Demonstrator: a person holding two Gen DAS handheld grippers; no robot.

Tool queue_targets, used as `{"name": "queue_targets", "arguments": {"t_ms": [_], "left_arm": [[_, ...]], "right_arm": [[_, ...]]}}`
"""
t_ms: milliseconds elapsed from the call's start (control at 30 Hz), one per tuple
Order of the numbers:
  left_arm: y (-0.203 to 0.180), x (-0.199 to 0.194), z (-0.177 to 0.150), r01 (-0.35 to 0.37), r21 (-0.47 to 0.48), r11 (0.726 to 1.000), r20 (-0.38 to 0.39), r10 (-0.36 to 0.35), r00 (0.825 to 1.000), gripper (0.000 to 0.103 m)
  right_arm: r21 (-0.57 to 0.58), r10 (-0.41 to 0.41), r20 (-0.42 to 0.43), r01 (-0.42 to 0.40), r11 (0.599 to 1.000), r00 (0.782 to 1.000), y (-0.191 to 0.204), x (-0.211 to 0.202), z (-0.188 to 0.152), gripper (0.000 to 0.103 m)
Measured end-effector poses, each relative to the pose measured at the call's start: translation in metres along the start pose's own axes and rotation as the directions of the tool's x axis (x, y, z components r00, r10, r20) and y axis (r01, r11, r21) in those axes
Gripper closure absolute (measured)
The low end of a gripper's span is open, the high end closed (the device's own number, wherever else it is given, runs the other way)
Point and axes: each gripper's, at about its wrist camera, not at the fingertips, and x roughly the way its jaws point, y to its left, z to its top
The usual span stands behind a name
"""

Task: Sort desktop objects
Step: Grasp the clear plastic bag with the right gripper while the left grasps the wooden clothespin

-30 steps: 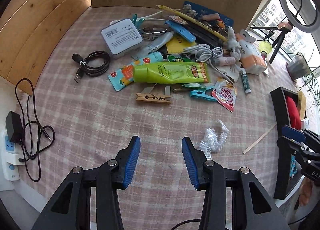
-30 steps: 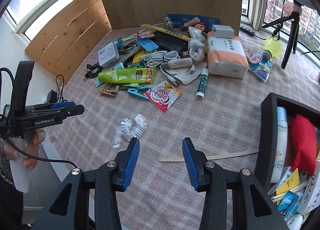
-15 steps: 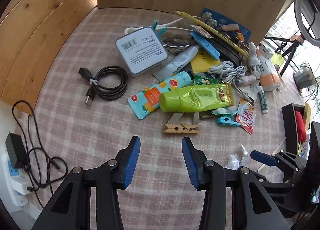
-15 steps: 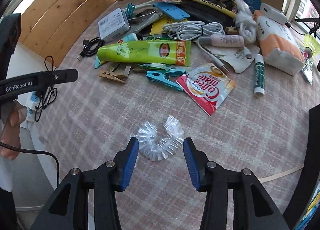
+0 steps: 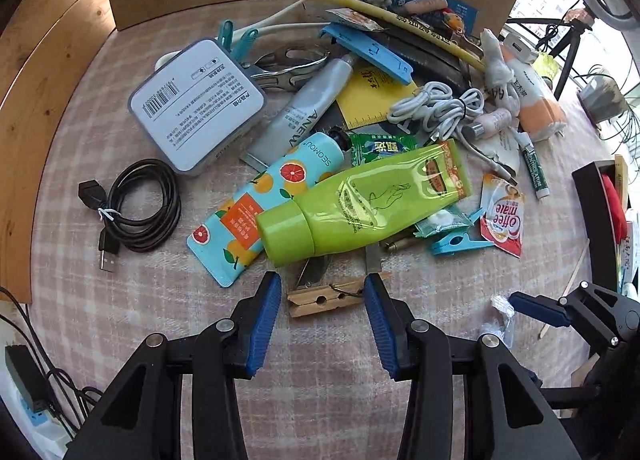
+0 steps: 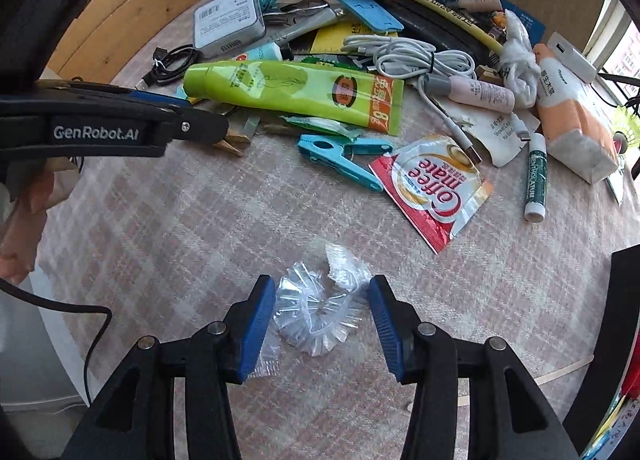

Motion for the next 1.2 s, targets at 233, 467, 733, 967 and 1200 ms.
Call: {"name": "queue_targets", "arguments": {"t_ms": [233, 467, 733, 967, 1200], "left_arm": [[-0.005, 0.0, -0.015, 0.015, 0.028, 1.0, -0.037, -0.014, 0.999, 0.075], [-0.015, 0.001, -0.025, 0.022, 0.051, 0.998, -0.064, -0.018, 0.998, 0.075], [-0.025, 0.006, -0.028, -0.024, 0.059, 0.998, -0.052, 0.027, 0.998, 0.09], [-0.019, -0.002, -0.028, 0.003, 0.03, 1.0, -0.05, -0.001, 0.999, 0.09], [-0.017, -0.026, -0.03, -0.018, 0.009, 1.0, -0.016, 0.018, 1.0, 0.09]], "right_arm": [[-0.028, -0.04, -0.017, 0.039, 0.999, 0.999, -0.005, -0.002, -0.003, 0.067], [-0.019, -0.037, -0.02, 0.037, 0.999, 0.999, -0.015, -0.005, -0.004, 0.075], [0.008, -0.015, -0.012, 0.015, 1.0, 1.0, -0.029, -0.011, -0.006, 0.082], [0.039, 0.014, -0.001, -0.014, 0.999, 1.0, -0.043, -0.018, -0.006, 0.083], [0.06, 0.038, 0.038, -0.041, 0.997, 0.999, -0.055, -0.038, -0.013, 0.083]]}}
